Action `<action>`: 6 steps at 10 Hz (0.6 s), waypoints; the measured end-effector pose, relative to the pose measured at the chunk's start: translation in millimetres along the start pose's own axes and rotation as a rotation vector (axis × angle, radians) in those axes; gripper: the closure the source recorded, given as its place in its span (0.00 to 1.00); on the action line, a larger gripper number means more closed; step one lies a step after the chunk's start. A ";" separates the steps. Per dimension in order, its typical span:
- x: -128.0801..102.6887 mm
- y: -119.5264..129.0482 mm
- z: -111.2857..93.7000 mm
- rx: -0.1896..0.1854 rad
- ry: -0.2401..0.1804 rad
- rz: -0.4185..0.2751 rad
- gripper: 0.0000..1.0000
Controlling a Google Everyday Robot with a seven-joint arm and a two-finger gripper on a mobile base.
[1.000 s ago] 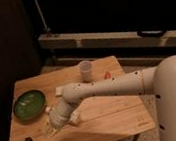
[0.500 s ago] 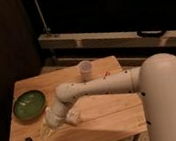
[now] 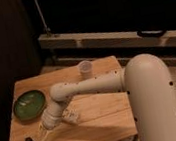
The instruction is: Knock the eraser over
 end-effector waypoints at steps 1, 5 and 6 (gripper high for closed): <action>-1.4 0.9 2.3 -0.009 0.000 -0.003 0.97; -6.2 7.7 13.8 -0.057 0.011 0.006 0.97; -7.0 8.7 16.2 -0.069 0.010 0.011 0.97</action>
